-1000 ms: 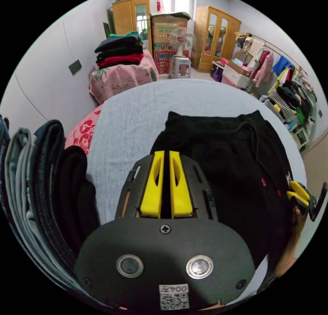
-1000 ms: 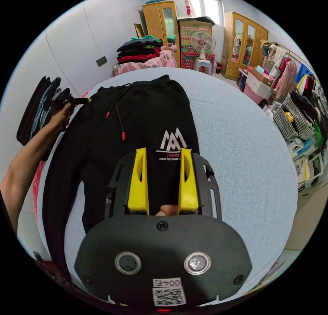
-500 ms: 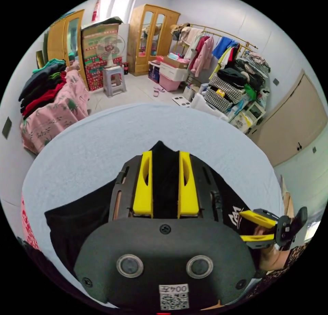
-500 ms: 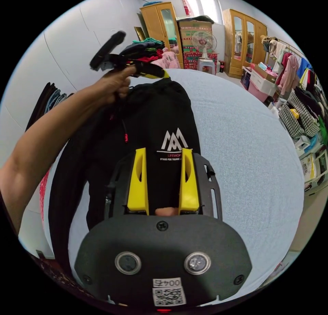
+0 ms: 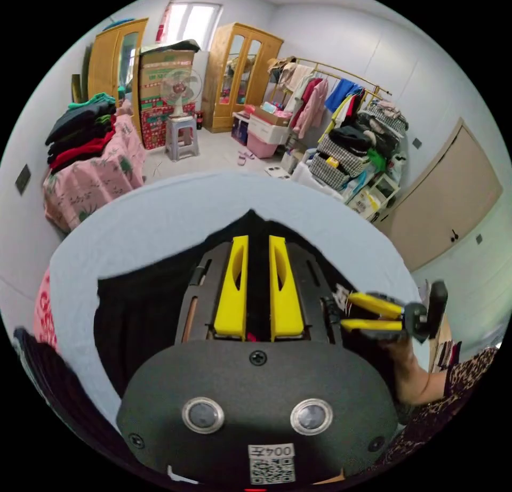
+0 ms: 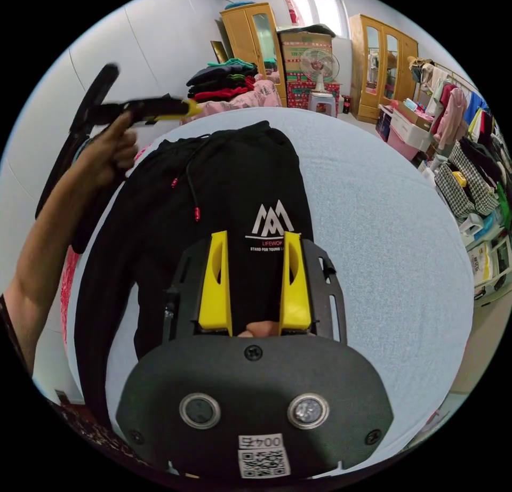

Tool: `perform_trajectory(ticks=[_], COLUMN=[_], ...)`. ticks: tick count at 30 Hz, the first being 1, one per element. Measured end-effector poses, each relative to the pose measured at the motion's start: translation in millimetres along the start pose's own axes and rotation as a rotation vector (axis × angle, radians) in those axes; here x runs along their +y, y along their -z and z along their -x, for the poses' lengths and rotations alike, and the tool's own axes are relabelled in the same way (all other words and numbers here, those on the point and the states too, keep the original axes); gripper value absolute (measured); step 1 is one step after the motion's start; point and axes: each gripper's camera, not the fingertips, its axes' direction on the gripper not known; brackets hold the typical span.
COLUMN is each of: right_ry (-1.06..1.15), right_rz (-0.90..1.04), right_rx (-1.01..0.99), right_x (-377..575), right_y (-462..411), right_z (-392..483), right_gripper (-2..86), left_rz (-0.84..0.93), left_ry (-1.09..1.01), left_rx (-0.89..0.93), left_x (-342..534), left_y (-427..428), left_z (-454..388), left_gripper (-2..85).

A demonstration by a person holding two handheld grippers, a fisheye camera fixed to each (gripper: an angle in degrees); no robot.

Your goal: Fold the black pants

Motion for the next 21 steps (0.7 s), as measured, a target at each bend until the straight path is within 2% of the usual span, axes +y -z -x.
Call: perform_trajectory(ticks=[3,7,10,13,16,21], right_ry=[0.01,0.011,0.009,0.009,0.002,-0.016], right_rz=[0.001,0.01,0.008,0.012,0.009,0.004], right_rx=[-0.001,0.062,0.052,0.074,0.069,0.048], right_x=[-0.6,-2.3,-2.7,-3.6,-4.2,-4.7], right_y=[-0.6,-3.3,-3.4,-4.9,-5.4,-5.8], right_z=[1.9,8.6,8.2,10.2,8.9,4.4], right_gripper=[15.6,14.8,14.8,14.5,14.1,13.5], left_rz=[0.047,0.136,0.162,0.129,0.091,0.051], left_ry=[0.005,0.005,-0.006,0.025,0.052,0.025], left_rx=[-0.027,-0.033,-0.124,-0.138,-0.076,-0.093], left_x=[49.6,71.0,75.1,82.3,91.4,118.7], left_y=[-4.5,-29.5,-43.1,-46.9,-41.5,-1.9], left_z=[-4.1,-11.8,-16.8,-15.2,-9.9,-16.8], left_gripper=[7.3,9.0,8.5,6.9,4.3,3.0])
